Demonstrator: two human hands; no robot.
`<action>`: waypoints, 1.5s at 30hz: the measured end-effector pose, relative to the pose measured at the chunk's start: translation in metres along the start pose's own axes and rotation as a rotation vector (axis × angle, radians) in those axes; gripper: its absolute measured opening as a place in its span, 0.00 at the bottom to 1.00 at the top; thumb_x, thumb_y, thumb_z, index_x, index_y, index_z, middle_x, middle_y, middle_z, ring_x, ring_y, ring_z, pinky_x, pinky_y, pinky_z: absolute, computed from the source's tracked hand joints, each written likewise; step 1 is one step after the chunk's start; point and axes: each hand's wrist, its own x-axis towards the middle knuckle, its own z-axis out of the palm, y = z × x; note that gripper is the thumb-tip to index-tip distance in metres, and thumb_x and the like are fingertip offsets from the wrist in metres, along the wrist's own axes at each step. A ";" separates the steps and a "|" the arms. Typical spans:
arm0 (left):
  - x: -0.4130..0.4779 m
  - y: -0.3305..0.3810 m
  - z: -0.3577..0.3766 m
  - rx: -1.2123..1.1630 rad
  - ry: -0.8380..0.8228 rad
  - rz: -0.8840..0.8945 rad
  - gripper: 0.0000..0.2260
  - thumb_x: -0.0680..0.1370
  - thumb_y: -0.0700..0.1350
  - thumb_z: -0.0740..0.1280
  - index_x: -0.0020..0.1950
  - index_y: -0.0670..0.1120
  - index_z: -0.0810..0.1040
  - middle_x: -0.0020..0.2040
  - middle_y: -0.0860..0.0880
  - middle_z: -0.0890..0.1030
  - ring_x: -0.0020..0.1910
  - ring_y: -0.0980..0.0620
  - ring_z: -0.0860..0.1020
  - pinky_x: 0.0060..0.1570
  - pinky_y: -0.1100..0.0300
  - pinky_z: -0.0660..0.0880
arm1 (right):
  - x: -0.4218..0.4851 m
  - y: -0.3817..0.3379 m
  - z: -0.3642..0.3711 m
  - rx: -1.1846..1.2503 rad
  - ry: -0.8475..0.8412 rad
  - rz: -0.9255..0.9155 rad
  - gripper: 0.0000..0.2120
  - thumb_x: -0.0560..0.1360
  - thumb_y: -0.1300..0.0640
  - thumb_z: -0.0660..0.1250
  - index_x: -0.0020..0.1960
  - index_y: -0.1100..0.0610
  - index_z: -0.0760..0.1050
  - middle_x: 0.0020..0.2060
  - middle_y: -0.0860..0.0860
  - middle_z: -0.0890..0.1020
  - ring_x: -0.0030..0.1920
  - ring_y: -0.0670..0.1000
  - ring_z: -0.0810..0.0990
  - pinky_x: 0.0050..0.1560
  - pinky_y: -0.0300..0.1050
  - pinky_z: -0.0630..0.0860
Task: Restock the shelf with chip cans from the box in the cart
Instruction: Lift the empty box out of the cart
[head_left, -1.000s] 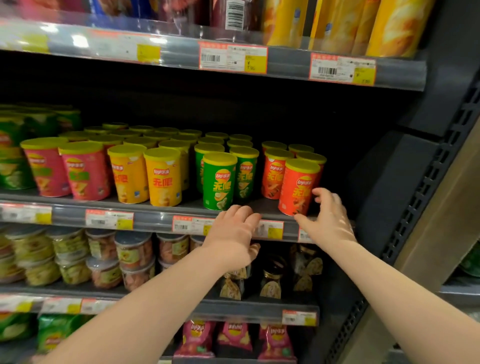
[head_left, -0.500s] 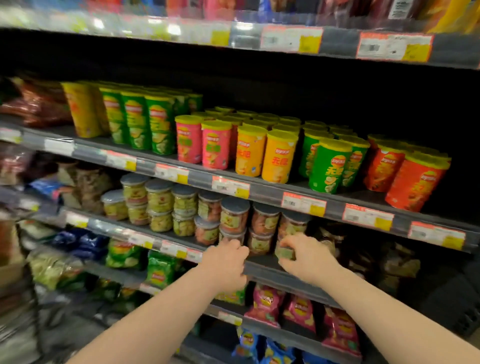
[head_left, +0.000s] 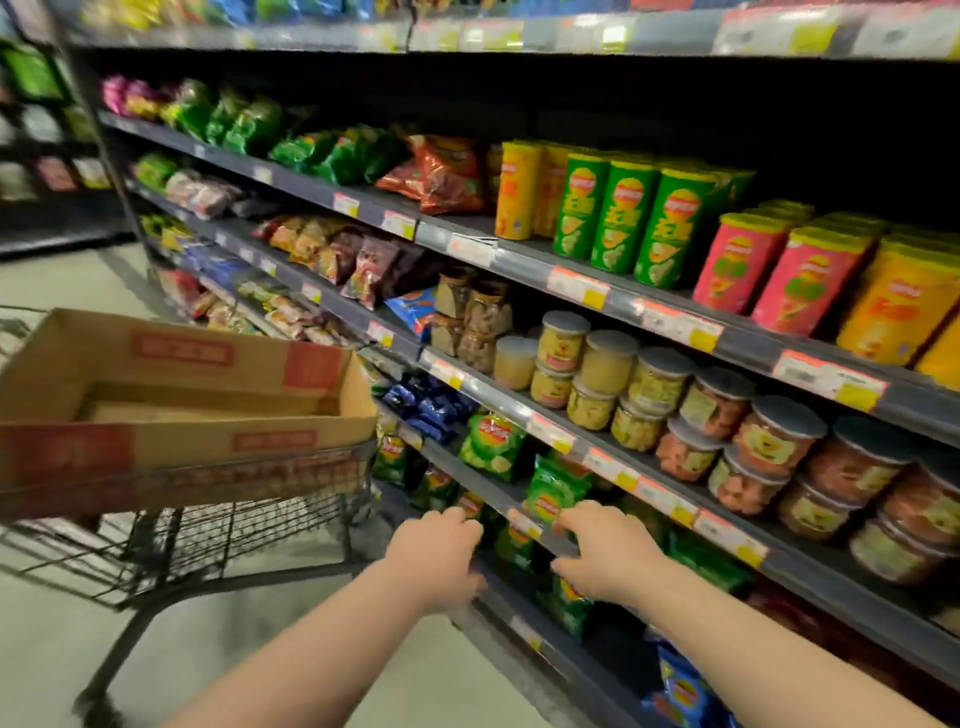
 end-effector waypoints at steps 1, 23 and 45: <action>-0.009 -0.016 0.004 -0.007 -0.003 -0.026 0.21 0.77 0.57 0.60 0.66 0.48 0.68 0.61 0.46 0.70 0.61 0.43 0.71 0.54 0.48 0.71 | 0.007 -0.016 0.003 -0.006 -0.010 -0.023 0.22 0.76 0.44 0.62 0.67 0.48 0.68 0.64 0.50 0.71 0.63 0.55 0.72 0.61 0.50 0.70; -0.076 -0.235 0.050 -0.197 -0.045 -0.551 0.22 0.76 0.57 0.61 0.67 0.48 0.67 0.63 0.47 0.70 0.64 0.44 0.70 0.60 0.50 0.71 | 0.174 -0.201 0.026 -0.132 -0.160 -0.346 0.22 0.75 0.44 0.62 0.67 0.46 0.68 0.66 0.49 0.71 0.65 0.53 0.71 0.62 0.48 0.69; -0.007 -0.490 -0.013 -0.167 0.244 -0.835 0.31 0.76 0.60 0.63 0.75 0.51 0.59 0.72 0.50 0.65 0.70 0.50 0.64 0.68 0.53 0.65 | 0.432 -0.272 -0.014 -0.075 -0.177 -0.230 0.24 0.75 0.42 0.62 0.69 0.46 0.66 0.68 0.47 0.69 0.66 0.51 0.70 0.61 0.47 0.72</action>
